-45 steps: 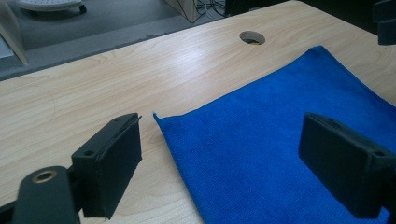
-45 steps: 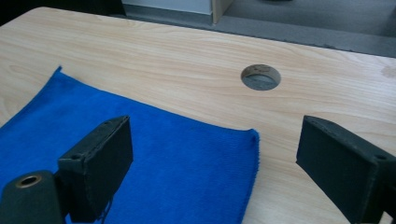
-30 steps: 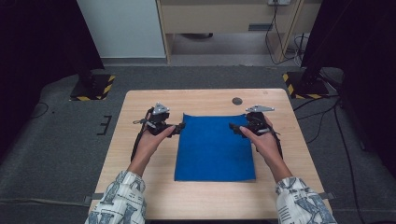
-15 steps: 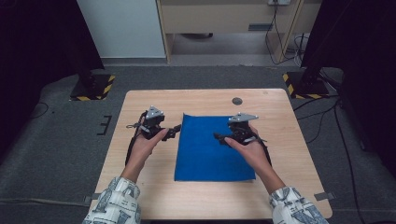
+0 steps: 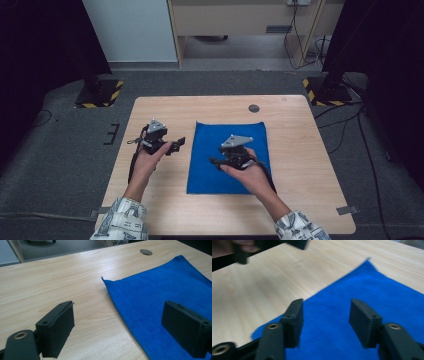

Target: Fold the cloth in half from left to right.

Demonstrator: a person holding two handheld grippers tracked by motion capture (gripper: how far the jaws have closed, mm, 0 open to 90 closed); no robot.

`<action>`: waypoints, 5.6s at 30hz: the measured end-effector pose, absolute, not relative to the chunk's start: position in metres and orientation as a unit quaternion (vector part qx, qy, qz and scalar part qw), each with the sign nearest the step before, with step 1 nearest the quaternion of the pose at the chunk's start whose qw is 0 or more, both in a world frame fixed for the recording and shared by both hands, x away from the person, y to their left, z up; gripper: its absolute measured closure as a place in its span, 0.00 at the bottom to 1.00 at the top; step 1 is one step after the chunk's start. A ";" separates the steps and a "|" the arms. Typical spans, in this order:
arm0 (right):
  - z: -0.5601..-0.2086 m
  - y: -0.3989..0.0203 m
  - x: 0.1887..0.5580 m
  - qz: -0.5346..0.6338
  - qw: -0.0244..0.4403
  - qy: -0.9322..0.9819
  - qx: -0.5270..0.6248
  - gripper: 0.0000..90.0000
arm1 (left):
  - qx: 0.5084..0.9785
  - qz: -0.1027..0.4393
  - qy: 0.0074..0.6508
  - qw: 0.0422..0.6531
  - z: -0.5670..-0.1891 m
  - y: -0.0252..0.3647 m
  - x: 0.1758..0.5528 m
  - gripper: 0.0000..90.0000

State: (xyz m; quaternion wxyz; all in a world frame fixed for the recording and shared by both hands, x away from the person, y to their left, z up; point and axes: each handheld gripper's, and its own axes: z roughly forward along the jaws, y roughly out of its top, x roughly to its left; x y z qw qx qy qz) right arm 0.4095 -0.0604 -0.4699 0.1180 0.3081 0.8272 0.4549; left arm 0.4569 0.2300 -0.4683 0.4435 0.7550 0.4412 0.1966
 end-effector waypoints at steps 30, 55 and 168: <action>-0.519 0.019 0.353 0.412 0.080 0.878 0.229 0.71 | 0.753 0.192 0.456 0.435 -0.477 0.250 0.448 0.12; -0.530 0.021 0.354 0.391 0.094 0.882 0.247 0.95 | 0.755 0.186 0.455 0.434 -0.478 0.246 0.449 0.12; -0.486 0.052 0.306 0.473 0.106 0.848 0.216 0.97 | 0.787 0.174 0.438 0.396 -0.466 0.218 0.528 0.98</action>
